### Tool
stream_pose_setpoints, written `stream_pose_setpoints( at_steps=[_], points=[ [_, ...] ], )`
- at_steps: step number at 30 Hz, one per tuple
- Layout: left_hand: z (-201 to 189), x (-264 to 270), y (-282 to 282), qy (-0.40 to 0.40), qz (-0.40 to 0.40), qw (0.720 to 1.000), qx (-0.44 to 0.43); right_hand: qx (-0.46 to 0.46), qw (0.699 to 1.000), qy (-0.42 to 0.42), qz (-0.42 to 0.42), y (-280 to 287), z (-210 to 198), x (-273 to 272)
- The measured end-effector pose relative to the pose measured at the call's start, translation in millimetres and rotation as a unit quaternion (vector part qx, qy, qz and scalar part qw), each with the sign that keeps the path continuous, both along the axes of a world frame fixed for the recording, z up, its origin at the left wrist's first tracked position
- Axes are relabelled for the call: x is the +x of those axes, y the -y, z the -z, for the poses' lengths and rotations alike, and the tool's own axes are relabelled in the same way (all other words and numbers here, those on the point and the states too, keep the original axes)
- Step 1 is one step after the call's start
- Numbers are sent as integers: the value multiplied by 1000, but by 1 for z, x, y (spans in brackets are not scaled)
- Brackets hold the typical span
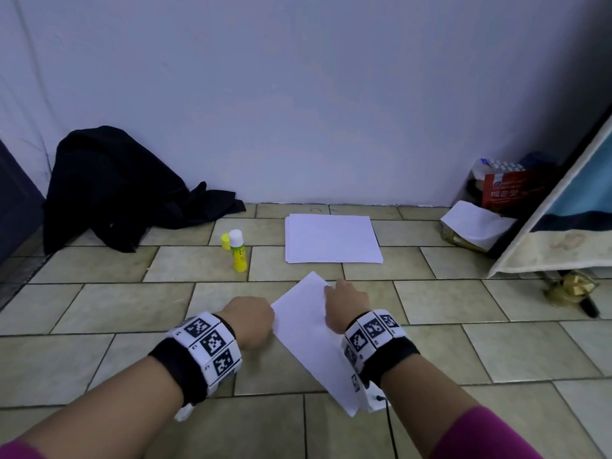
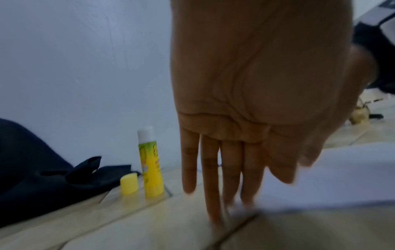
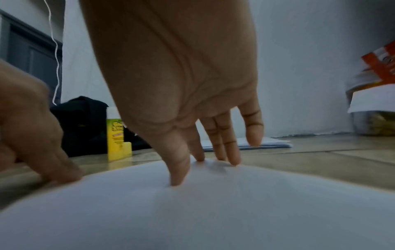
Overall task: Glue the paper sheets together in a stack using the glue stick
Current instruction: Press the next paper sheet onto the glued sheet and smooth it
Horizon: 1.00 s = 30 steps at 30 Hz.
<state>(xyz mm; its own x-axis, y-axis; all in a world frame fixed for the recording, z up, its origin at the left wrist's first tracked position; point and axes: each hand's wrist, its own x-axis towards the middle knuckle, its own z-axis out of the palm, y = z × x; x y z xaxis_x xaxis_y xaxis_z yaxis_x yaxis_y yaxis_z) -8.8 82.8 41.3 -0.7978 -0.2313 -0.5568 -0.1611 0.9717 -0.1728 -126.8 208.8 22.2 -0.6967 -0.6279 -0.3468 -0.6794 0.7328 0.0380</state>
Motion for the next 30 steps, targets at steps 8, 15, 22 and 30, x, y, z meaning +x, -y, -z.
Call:
stream_pose_setpoints(
  at_steps=[8, 15, 22, 30],
  points=[
    [2, 2, -3, -64, -29, 997, 28, -20, 998, 58, -5, 31, 17, 38],
    [35, 2, 14, 19, -71, 996, 49, 21, 982, 119, -144, 41, 18, 50],
    [34, 6, 20, 31, -68, 995, 67, 26, 982, 161, -95, 3, 7, -10],
    [38, 9, 25, 45, -61, 994, 73, 59, 989, 134, -31, -38, 2, -67]
  ],
)
